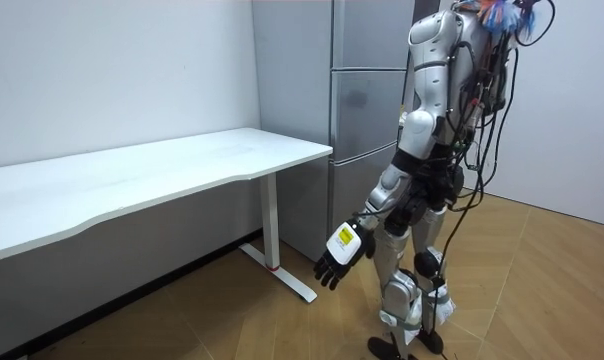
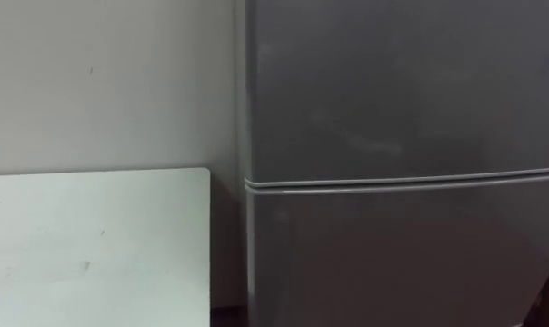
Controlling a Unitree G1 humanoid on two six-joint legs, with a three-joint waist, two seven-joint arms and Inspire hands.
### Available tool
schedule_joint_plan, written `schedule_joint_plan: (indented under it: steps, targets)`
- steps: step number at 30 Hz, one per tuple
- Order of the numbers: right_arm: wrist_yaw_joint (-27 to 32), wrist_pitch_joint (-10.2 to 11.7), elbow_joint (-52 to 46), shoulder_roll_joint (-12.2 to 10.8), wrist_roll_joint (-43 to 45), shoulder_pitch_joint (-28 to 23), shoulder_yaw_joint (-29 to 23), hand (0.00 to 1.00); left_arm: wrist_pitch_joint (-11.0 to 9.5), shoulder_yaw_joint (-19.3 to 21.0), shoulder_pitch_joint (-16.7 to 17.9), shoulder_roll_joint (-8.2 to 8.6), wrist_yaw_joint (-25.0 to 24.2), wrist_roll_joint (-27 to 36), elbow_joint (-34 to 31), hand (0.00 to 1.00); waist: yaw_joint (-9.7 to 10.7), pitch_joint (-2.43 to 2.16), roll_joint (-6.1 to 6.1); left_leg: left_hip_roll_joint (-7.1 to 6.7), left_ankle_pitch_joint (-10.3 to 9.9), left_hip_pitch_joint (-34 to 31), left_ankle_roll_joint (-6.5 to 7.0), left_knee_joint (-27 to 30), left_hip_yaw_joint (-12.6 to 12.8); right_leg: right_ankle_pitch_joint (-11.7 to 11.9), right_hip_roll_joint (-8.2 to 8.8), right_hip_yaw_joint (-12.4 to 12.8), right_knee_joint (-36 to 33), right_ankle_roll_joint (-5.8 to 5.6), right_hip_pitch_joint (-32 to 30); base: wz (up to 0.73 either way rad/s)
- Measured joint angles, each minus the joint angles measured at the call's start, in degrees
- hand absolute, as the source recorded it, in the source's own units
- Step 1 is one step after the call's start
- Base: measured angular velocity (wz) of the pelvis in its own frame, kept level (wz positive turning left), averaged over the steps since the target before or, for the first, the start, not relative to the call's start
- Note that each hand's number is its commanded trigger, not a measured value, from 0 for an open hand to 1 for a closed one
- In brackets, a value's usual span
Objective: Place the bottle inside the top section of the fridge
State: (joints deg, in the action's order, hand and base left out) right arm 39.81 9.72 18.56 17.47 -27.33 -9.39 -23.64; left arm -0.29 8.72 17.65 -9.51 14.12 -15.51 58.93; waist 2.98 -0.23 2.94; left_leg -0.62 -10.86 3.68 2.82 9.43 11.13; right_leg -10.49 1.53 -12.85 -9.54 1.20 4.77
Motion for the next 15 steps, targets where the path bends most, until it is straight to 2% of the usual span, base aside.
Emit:
schedule_joint_plan:
  steps: [3, 5, 8, 11, 15]
  targets:
    - [-0.44, -1.15, 4.05, -2.62, -0.7, -1.73, 2.37, 0.0, 0.44, -0.02, -0.07, 0.0, 0.4, 0.26, -0.77, 0.0, -0.08, -0.05, -0.48, 0.0, 0.01, 0.07, -0.01, -0.1, -0.14, -0.1, -0.05, 0.19, -0.1, 0.03, -0.05, 0.0]
    - [-1.74, -1.22, 7.31, -3.44, -0.59, -3.12, 4.59, 0.0, 0.7, -0.06, -0.32, 0.25, 0.4, 0.27, -0.81, 0.0, 0.04, -0.23, -0.73, -0.03, 0.01, 0.17, -0.01, -0.07, -0.15, -0.1, -0.06, 0.38, -0.1, 0.03, 0.05, 0.0]
    - [-2.48, -2.41, 10.85, -5.84, -0.51, -3.48, 5.01, 0.0, 0.7, -0.05, -0.3, 0.57, 0.44, 0.27, -0.76, 0.0, -0.04, -0.26, -1.1, -0.09, 0.0, 0.23, 0.0, -0.08, -0.22, -0.14, -0.07, 0.69, -0.19, 0.0, 0.04, 0.0]
    - [-4.06, -2.33, 17.63, -6.28, 0.66, -4.12, 7.61, 0.0, 0.49, -0.06, -0.31, 0.64, 0.89, 0.28, -0.17, 0.0, -0.16, -0.22, -0.91, -0.12, -0.05, 0.76, 0.04, -0.09, -0.22, -0.48, 0.01, 0.59, -0.3, -0.04, 0.38, 0.0]
    - [-7.36, -2.29, 22.32, -7.05, 1.73, -4.72, 11.25, 0.0, 0.46, -0.03, -0.23, 1.09, 1.11, 0.29, 0.93, 0.0, 0.0, 0.0, -1.36, -0.1, -0.07, 0.82, 0.05, -0.26, -0.21, -0.53, 0.01, 0.72, -0.24, -0.05, 0.35, -0.02]
